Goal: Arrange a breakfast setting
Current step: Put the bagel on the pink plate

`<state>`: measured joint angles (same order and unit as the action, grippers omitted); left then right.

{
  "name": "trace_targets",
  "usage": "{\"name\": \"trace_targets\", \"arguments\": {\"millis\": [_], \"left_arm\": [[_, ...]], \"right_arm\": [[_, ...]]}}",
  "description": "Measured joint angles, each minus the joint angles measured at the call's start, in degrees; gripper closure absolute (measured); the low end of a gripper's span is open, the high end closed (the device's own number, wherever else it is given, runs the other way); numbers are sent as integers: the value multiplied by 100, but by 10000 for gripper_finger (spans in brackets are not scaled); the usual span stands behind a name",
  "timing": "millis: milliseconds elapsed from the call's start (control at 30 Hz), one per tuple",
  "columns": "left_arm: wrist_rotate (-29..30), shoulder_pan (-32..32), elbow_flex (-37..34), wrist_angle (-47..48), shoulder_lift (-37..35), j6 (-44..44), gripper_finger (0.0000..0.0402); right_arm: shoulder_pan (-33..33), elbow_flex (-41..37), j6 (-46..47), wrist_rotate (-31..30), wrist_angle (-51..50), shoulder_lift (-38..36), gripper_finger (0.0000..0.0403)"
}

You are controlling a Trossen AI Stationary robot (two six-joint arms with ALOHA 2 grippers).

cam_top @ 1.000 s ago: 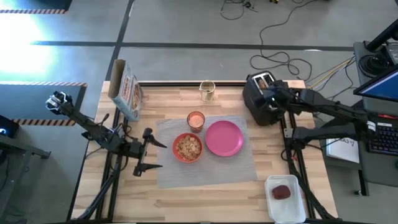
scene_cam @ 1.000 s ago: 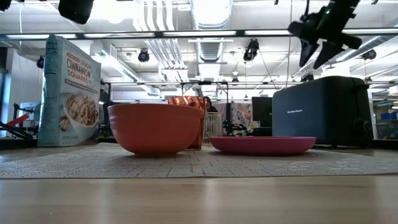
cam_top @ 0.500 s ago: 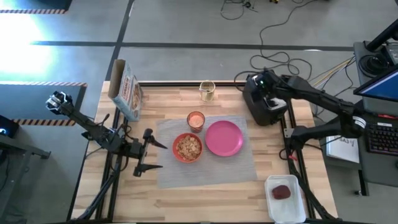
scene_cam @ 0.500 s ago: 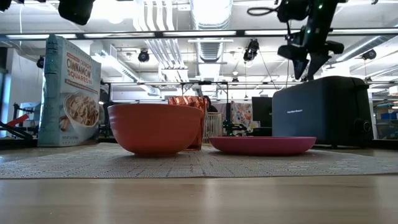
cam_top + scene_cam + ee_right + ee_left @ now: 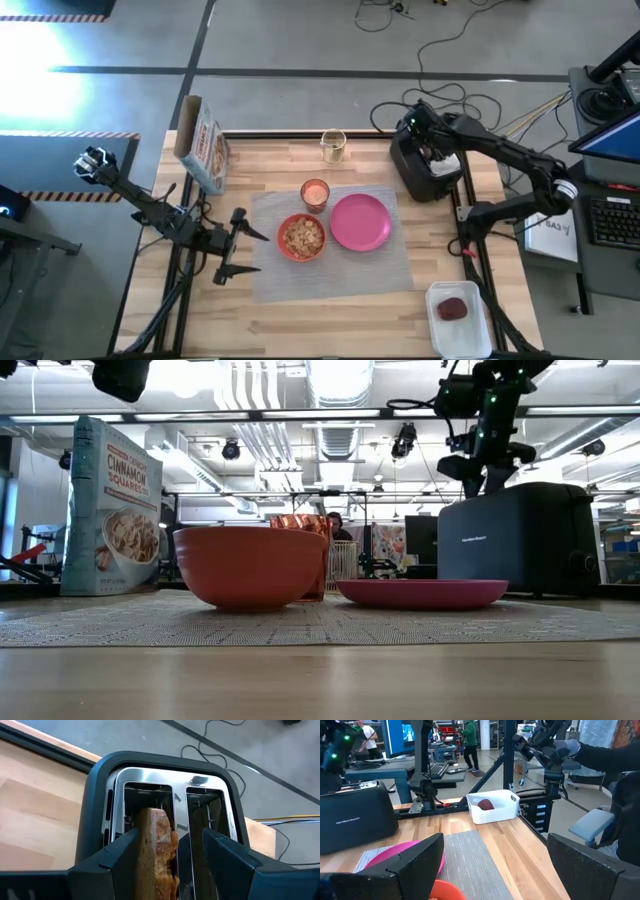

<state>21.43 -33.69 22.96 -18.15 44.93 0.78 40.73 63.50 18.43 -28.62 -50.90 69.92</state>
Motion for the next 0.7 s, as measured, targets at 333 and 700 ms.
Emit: {"name": "trace_targets", "arguments": {"millis": [333, 700], "left_arm": [[0, 0, 0, 0, -2, 0, 65], [2, 0, 0, -2, -2, 0, 65]], "right_arm": [[-4, 2, -43, 58, 71, 58, 244], [-7, 2, -63, 163, 90, 58, 290]]}}
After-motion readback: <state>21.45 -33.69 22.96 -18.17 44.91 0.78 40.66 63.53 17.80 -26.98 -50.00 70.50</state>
